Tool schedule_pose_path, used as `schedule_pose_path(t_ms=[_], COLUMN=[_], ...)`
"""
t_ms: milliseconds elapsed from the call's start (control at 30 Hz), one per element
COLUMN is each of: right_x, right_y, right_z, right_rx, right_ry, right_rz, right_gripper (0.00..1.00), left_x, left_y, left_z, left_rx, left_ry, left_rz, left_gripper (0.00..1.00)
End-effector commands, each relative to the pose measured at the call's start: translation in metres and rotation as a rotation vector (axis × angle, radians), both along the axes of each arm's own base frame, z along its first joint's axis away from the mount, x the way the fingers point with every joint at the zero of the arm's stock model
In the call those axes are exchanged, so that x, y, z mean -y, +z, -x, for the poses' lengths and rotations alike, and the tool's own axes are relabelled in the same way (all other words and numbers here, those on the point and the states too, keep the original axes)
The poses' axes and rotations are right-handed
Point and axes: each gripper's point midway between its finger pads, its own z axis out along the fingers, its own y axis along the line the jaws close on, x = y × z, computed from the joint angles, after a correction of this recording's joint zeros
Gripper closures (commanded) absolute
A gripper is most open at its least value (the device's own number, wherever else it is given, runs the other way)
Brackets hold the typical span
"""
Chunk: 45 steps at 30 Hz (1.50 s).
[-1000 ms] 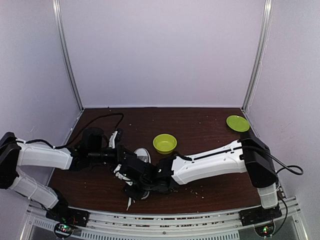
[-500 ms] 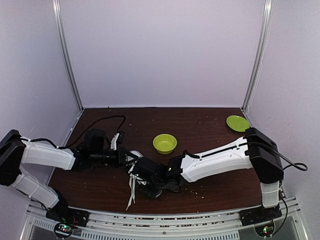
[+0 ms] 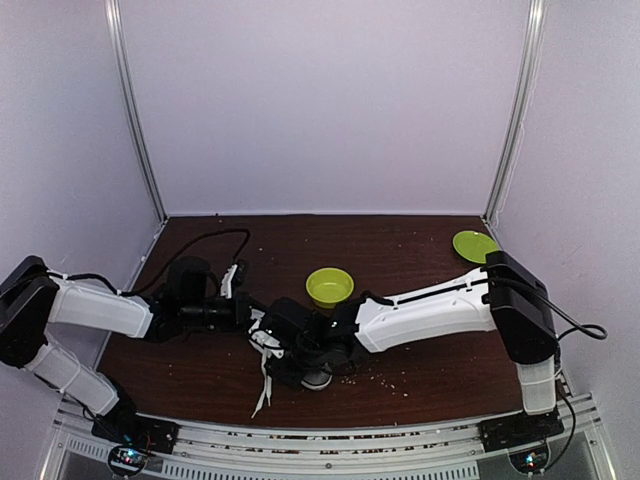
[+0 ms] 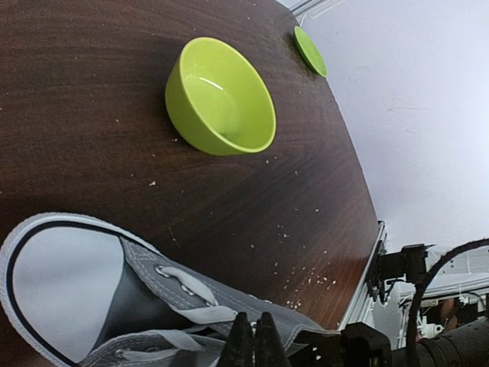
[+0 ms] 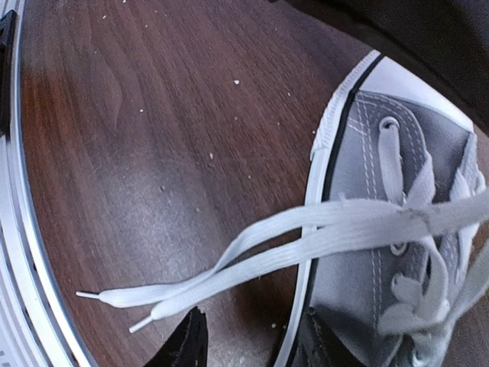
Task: Tie the shoes
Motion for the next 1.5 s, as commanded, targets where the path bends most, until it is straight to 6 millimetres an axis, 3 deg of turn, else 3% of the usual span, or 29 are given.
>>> schedule_pose_path(t_ms=[0, 167, 300, 500, 733, 833, 1033, 1233, 1467], right_x=[-0.025, -0.029, -0.031, -0.014, -0.010, -0.005, 0.007, -0.014, -0.033], right_y=[0.001, -0.010, -0.003, 0.026, 0.074, 0.080, 0.062, 0.042, 0.008], right_z=[0.000, -0.009, -0.006, -0.009, 0.019, 0.023, 0.021, 0.006, 0.003], right_rx=[-0.017, -0.009, 0.018, 0.047, 0.003, -0.009, -0.024, -0.008, -0.044], right_ry=[0.029, -0.011, -0.009, -0.031, 0.092, 0.093, 0.029, -0.021, -0.034], right_rz=[-0.052, 0.006, 0.000, -0.044, -0.184, -0.203, -0.177, -0.178, -0.114], right_gripper=[0.60, 0.61, 0.61, 0.56, 0.51, 0.49, 0.47, 0.53, 0.64], left_x=[0.003, 0.001, 0.001, 0.002, 0.003, 0.002, 0.002, 0.001, 0.001], left_y=[0.001, -0.001, 0.002, 0.007, 0.009, 0.007, 0.007, 0.012, 0.016], left_z=[0.002, 0.006, 0.009, 0.009, 0.010, 0.009, 0.008, 0.011, 0.017], left_rx=[0.061, 0.042, 0.036, 0.035, 0.025, 0.020, 0.018, 0.007, -0.028], left_ry=[-0.046, -0.048, -0.046, -0.048, -0.051, -0.048, -0.047, -0.044, -0.040], left_rz=[0.009, 0.017, 0.042, 0.054, 0.068, 0.069, 0.073, 0.104, 0.155], left_gripper=[1.00, 1.00, 1.00, 1.00, 1.00, 1.00, 1.00, 1.00, 1.00])
